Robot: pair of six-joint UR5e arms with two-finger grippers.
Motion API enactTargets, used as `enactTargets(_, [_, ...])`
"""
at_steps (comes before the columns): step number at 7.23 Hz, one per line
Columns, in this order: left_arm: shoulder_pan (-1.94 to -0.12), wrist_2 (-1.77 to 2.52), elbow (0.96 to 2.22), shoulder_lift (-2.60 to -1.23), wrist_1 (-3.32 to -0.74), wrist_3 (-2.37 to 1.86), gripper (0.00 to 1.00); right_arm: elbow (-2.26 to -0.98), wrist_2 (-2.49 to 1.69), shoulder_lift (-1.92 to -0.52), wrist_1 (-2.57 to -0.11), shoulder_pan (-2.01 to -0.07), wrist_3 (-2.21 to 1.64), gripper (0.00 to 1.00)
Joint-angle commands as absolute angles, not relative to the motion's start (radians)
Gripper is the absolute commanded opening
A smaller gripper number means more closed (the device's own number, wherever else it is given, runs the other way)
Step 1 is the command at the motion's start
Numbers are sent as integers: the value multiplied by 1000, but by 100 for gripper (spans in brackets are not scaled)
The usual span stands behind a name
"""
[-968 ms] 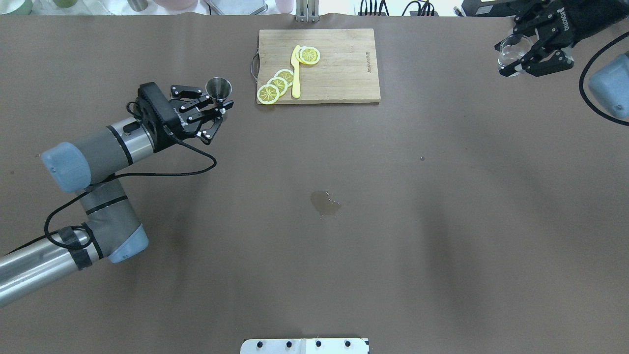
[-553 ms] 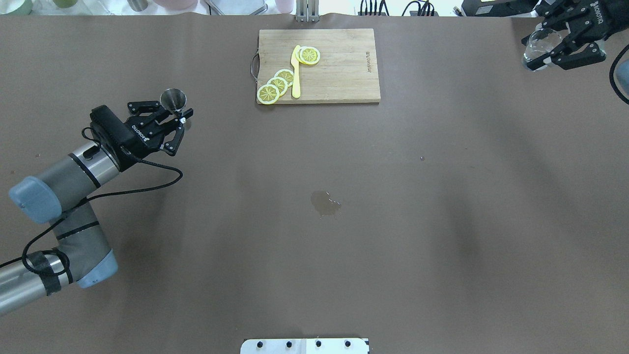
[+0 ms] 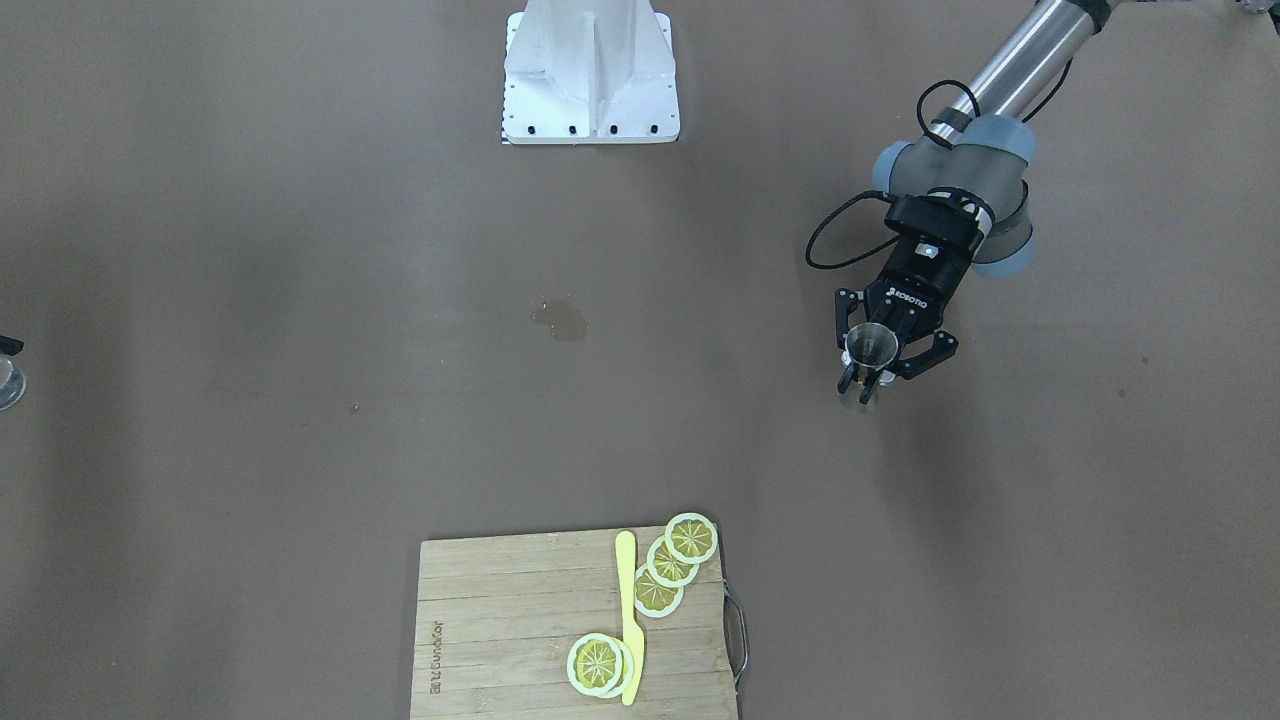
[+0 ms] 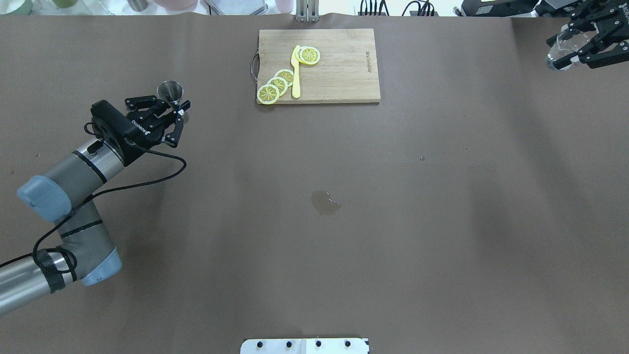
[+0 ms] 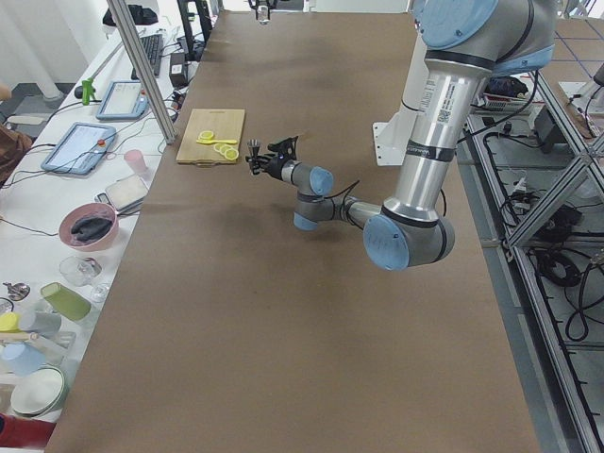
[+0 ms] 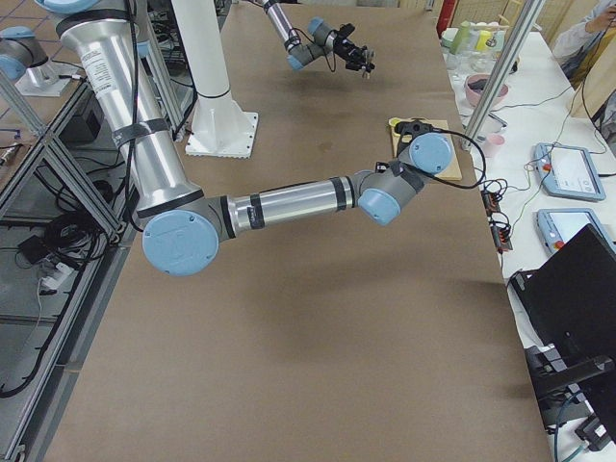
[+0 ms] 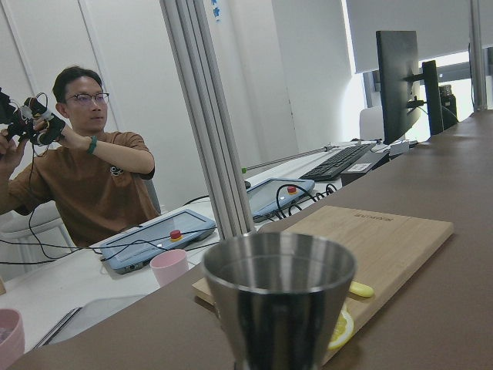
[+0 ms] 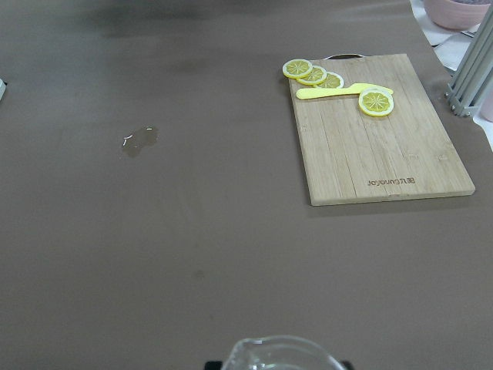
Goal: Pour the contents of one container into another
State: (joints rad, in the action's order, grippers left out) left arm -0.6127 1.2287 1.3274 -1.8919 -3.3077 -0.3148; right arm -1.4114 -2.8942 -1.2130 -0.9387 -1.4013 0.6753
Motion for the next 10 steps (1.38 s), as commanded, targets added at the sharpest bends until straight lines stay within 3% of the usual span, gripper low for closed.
enactTargets(1, [-736, 1402, 1344, -1925, -3233, -321, 0, -1338, -2910, -1218, -888, -1430, 678, 0])
enactTargets(10, [-730, 1244, 1327, -1999, -3178, -360, 0, -1356, -2637, -1216, -879, -1431, 573, 0])
